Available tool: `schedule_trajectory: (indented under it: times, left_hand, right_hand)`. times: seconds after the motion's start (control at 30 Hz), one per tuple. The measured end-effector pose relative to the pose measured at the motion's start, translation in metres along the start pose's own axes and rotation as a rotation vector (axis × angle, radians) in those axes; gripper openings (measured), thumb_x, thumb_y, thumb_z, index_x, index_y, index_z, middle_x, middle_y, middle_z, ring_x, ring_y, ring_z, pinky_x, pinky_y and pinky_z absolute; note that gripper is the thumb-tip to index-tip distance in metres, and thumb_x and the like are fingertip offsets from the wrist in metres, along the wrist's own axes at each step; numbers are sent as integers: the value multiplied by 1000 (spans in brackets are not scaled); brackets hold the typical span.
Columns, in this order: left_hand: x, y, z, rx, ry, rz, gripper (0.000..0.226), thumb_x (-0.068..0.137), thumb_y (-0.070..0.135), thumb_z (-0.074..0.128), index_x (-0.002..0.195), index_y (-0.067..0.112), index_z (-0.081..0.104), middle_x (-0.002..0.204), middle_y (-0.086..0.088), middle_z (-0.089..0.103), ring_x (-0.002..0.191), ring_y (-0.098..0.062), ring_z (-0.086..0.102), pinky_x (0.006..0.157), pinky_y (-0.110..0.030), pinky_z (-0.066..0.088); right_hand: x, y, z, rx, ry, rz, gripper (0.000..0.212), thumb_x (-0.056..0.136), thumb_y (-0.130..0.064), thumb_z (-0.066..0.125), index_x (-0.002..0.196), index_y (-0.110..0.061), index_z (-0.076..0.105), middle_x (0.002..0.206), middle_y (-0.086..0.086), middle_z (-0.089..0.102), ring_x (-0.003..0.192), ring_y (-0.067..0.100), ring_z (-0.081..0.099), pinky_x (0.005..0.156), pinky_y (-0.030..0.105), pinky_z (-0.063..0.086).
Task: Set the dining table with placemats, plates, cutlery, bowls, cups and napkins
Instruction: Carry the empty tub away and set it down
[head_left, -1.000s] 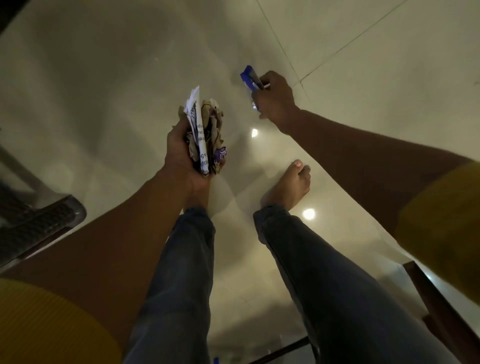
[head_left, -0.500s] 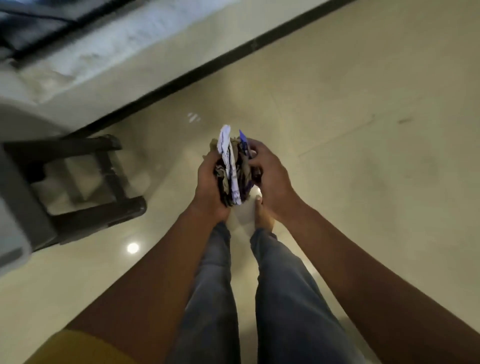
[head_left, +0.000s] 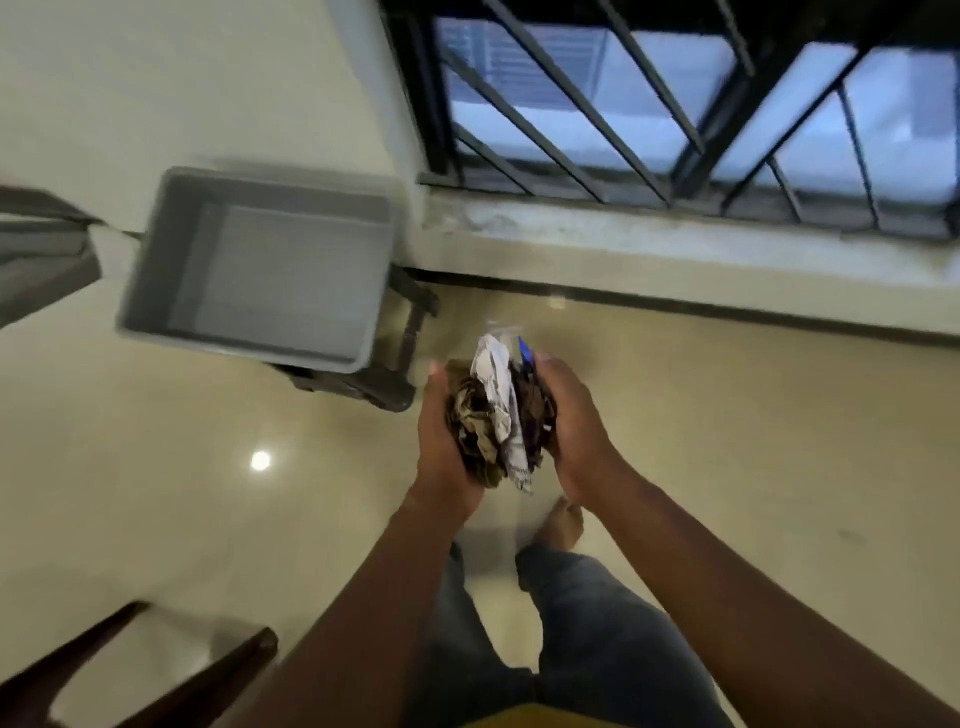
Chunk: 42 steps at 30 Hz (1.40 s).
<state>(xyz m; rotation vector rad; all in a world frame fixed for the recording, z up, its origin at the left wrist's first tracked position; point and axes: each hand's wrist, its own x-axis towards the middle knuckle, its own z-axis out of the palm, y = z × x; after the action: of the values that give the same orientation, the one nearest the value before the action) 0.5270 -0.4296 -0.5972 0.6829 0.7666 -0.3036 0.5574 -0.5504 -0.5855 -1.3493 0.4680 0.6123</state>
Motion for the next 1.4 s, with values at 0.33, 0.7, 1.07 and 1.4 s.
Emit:
schedule_trajectory:
  times: [0.33, 0.7, 1.07, 1.4]
  left_hand:
    - [-88, 133, -149, -246, 183, 254, 61, 107, 50, 36, 119, 6, 77, 123, -20, 73, 116, -35, 70, 97, -42, 57]
    - [-120, 261, -322, -430, 300, 248, 82, 103, 70, 20, 134, 12, 68, 133, -18, 70, 127, -37, 63, 114, -51, 43]
    - [-96, 385, -404, -467, 346, 269, 64, 106, 55, 32, 137, 11, 68, 134, -16, 69, 128, -37, 63, 117, -52, 42]
    - [-49, 516, -450, -472, 314, 248, 65, 105, 55, 34, 135, 9, 68, 135, -19, 68, 129, -41, 61, 118, -58, 38]
  right_hand:
    - [-31, 4, 228, -221, -285, 88, 35, 106, -36, 48, 104, -17, 78, 104, 6, 79, 99, 20, 75, 85, 32, 58]
    - [-29, 48, 455, -309, -427, 192, 41, 103, -44, 50, 117, -17, 77, 115, 11, 77, 109, 27, 73, 104, 45, 53]
    - [33, 47, 589, -165, -489, 294, 49, 107, -45, 40, 110, -14, 78, 112, 10, 78, 98, 20, 76, 77, 30, 59]
    - [118, 26, 706, -140, -408, 335, 44, 105, -47, 45, 102, -23, 82, 115, 9, 77, 114, 29, 70, 111, 52, 47]
